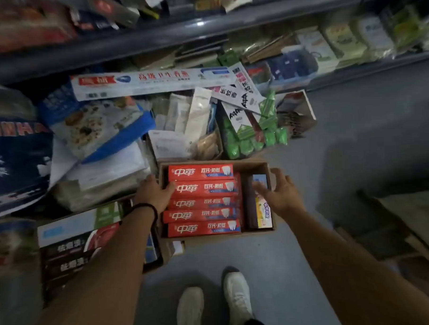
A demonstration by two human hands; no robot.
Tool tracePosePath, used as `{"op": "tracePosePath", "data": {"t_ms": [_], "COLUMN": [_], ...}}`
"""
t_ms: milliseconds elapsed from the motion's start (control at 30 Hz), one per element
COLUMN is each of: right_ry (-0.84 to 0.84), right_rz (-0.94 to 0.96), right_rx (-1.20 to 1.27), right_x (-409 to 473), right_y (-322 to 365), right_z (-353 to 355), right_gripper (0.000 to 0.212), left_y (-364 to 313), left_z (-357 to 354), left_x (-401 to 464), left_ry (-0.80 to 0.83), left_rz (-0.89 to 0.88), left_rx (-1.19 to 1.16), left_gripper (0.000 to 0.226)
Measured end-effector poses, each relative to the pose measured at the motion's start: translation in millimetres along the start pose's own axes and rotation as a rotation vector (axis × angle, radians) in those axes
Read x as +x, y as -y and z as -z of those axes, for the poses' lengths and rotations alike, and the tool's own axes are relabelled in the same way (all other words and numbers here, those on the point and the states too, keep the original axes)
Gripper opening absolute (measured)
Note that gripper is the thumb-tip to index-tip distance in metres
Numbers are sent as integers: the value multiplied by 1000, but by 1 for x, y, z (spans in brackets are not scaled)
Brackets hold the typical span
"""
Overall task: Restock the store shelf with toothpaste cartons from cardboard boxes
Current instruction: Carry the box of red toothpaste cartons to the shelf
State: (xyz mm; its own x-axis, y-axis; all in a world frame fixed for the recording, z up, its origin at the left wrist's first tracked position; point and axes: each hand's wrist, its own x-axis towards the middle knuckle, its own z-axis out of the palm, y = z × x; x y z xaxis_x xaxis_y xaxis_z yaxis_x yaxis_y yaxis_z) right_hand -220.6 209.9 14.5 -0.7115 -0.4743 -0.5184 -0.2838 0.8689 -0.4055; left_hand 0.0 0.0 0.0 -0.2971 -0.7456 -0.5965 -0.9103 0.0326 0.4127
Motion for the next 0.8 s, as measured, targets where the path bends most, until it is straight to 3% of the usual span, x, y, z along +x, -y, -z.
{"op": "tracePosePath", "data": {"t_ms": [133, 233, 500, 633, 800], "right_ry": [-7, 44, 190, 236, 228], "right_rz": [-153, -229, -132, -161, -139], "right_rx": [200, 449, 810, 925, 1001], "right_x": [34, 60, 70, 74, 70], "right_y": [-32, -65, -76, -81, -84], "right_z": [-24, -55, -77, -85, -89], "right_gripper": [75, 91, 68, 75, 72], "left_y": [8, 19, 48, 44, 47], "left_z": [-33, -51, -80, -82, -85], "left_x": [30, 46, 57, 55, 51], "left_ry": [-22, -52, 13, -8, -64], "left_rz": [20, 77, 118, 89, 111], "left_rx": [-173, -296, -528, -511, -538], "left_gripper": [49, 59, 79, 62, 60]}}
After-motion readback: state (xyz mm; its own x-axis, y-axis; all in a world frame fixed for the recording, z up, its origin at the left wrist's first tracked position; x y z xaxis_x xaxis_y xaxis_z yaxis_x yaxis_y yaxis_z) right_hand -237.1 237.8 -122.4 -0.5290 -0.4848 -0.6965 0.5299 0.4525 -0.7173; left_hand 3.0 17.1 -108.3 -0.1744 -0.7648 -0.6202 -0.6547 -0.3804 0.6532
